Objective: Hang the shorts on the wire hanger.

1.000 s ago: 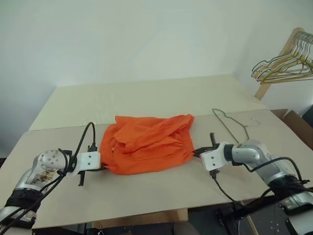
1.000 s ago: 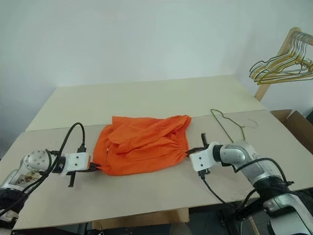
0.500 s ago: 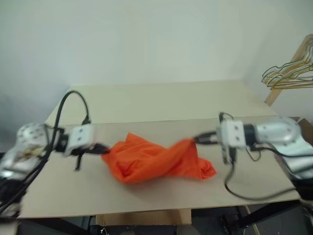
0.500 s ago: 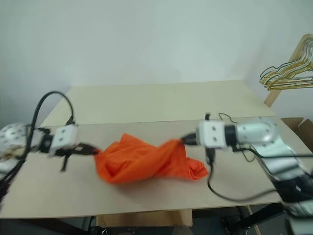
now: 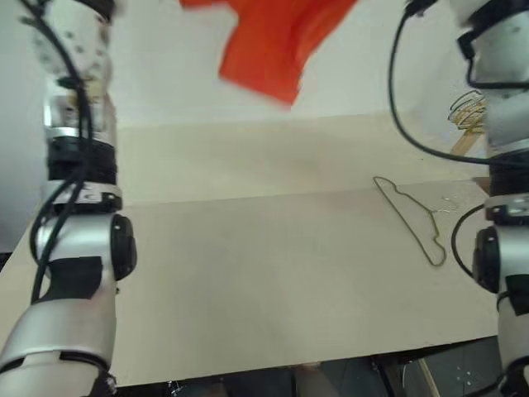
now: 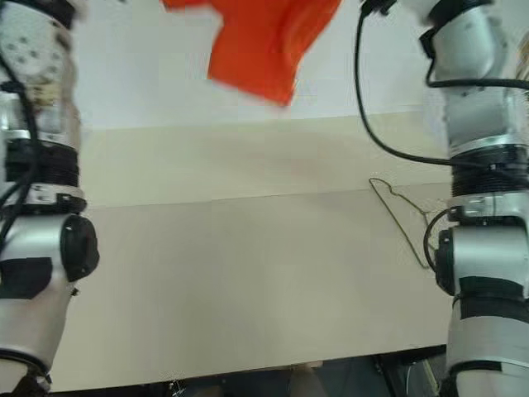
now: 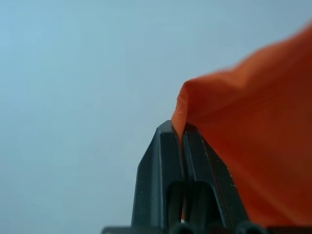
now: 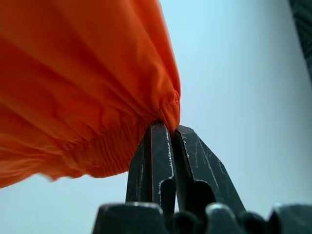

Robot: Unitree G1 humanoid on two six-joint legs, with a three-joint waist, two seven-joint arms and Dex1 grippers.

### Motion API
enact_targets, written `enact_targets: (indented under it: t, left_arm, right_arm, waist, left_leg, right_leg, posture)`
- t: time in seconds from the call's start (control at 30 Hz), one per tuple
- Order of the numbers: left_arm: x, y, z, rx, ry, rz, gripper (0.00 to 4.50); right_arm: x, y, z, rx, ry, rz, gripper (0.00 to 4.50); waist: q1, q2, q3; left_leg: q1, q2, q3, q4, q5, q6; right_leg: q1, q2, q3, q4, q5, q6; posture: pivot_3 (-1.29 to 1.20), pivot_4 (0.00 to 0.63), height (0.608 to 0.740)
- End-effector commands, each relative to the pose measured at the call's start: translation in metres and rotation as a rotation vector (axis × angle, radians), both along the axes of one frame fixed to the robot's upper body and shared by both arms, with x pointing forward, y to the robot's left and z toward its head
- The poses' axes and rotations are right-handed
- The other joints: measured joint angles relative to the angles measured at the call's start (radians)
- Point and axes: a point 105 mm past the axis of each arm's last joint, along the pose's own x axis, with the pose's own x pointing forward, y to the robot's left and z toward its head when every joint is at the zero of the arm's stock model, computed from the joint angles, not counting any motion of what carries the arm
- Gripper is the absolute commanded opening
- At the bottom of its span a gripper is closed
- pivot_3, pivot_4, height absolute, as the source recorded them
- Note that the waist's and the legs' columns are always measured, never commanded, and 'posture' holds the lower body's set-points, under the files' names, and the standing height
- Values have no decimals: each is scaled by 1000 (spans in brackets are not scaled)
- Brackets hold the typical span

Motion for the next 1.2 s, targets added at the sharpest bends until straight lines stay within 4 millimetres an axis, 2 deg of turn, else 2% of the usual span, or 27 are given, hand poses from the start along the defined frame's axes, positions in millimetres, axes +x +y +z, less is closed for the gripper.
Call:
enact_targets:
  t: [0.03,0.1,0.17,0.23,0.3,0.33,0.43,0.5,0.63,0.77,0.97,1.1,1.2]
  left_arm:
    - [13,5,-42,90,186,-38,18]
    - [22,8,-86,158,340,-50,18]
    - [27,12,-134,254,474,-20,18]
    - [26,16,-185,349,612,-2,18]
    - [18,18,-236,421,761,-8,18]
    - [11,18,-257,473,810,-20,18]
    - [-12,21,-301,568,947,-53,18]
    - [-30,23,-321,599,1032,-71,18]
    - [-72,26,-343,696,1204,-158,18]
    - [-96,31,-346,786,1284,-166,18]
    - [-127,29,-354,946,1393,-222,18]
    - [-152,20,-363,1017,1495,-310,18]
    - [-169,12,-367,1031,1556,-362,18]
  right_arm:
    - [12,4,-45,-35,170,81,0]
    - [22,10,-94,-127,335,103,0]
    - [24,14,-146,-284,454,70,0]
    - [21,14,-198,-415,574,50,0]
    - [14,14,-238,-431,673,67,0]
    - [9,15,-251,-449,688,77,0]
    - [-2,15,-274,-481,740,95,0]
    - [-10,14,-284,-507,779,107,0]
    - [-27,14,-291,-560,847,167,0]
    - [-46,8,-307,-670,979,223,0]
    - [-76,0,-323,-797,1193,325,0]
    - [-83,-8,-332,-892,1264,351,0]
    - [-76,-12,-332,-952,1241,330,0]
  waist:
    - [-7,-1,-3]
    - [-7,-1,-4]
    - [-6,0,-6]
    - [-6,0,-5]
    - [-7,0,-5]
    - [-8,0,-5]
    - [-13,0,-5]
    - [-13,0,-5]
    - [-5,0,-5]
    - [11,0,-3]
    - [44,1,1]
    - [50,0,2]
    - [51,-1,3]
  left_leg:
    - [5,-1,-1,0,0,0]
    - [20,-1,-3,0,-2,4]
    - [32,-1,-4,-1,-2,8]
    - [43,0,-4,-4,-3,9]
    - [43,1,-4,-5,-2,8]
    - [43,2,-4,-5,-2,8]
    - [42,2,-3,-5,-2,7]
    - [41,3,-2,-5,-1,6]
    - [43,4,-2,-5,-1,6]
    - [45,4,-2,-5,-1,6]
    - [59,5,1,-5,-2,6]
    - [59,6,2,-5,-2,6]
    - [59,6,2,-5,-2,6]
  right_leg:
    - [10,0,0,-10,1,3]
    - [33,0,-1,-28,2,10]
    - [47,1,-1,-34,3,13]
    - [56,2,0,-35,3,13]
    - [55,3,1,-34,3,13]
    - [54,4,1,-30,3,13]
    - [50,3,3,-30,3,13]
    - [48,4,4,-30,3,13]
    - [49,4,4,-30,3,12]
    - [53,3,3,-30,4,10]
    - [67,5,3,-31,4,10]
    - [66,6,4,-31,5,9]
    - [66,6,4,-32,5,9]
  posture:
    - [-76,0,740]
    - [-73,0,740]
    - [-73,0,740]
    - [-71,0,740]
    - [-78,0,740]
    - [-81,0,740]
    - [-91,0,740]
    - [-96,0,740]
    - [-100,0,740]
    - [-84,0,740]
    - [-79,0,740]
    - [-84,0,740]
    - [-93,0,740]
